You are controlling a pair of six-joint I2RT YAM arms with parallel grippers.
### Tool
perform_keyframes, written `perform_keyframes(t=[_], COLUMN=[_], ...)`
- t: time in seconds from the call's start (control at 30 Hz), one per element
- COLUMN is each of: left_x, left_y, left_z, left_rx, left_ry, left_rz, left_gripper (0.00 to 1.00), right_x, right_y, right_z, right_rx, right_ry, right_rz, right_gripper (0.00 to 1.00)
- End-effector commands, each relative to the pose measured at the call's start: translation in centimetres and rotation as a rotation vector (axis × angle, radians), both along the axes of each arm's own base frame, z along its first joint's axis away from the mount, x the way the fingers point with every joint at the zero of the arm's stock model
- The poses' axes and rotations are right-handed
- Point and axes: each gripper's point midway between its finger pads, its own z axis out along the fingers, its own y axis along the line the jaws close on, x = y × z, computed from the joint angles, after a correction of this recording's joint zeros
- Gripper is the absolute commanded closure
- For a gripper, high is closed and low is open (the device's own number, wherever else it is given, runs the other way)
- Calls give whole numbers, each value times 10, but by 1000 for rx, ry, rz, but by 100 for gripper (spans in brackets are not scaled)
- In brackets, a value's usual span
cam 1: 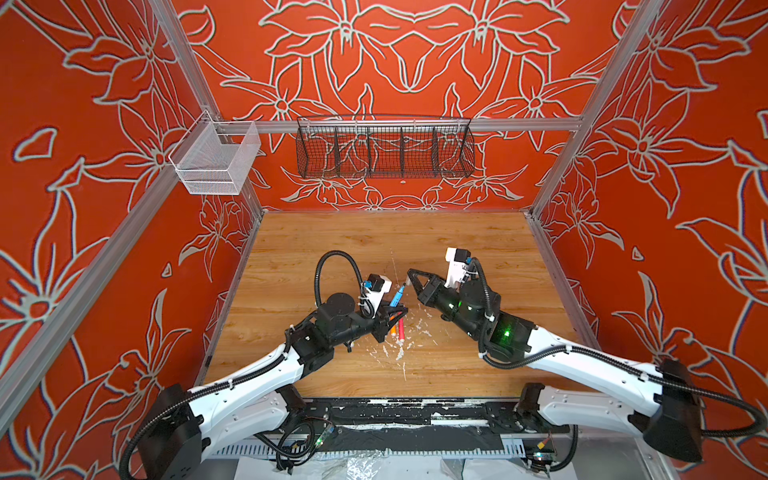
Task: Insert the pens into the pen caps
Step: 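Carry the cap with the right gripper above the blue marker tip, then lower the cap with the right gripper onto the blue marker tip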
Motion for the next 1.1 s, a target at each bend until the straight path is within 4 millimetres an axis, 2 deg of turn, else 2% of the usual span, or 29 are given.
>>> perform_keyframes(t=[0.0,0.27,0.5,1.07], left_x=[-2,-3,-3,1], left_y=[-4,-5,-5,1], left_z=[4,4,4,5], left_rx=[-7,-8,-10,-10], left_ry=[-21,-20,-20,-24], left_rz=[-25,-31,-33,9], left_gripper=[100,100,100,100], right_x=[-1,0,3,0], right_y=[-2,5,1,10], right_z=[27,29,43,17], right_rx=[40,39,22,16], right_ry=[-46,-47,-78,-31], right_rz=[-9,4,-23,13], right_gripper=[100,100,100,100])
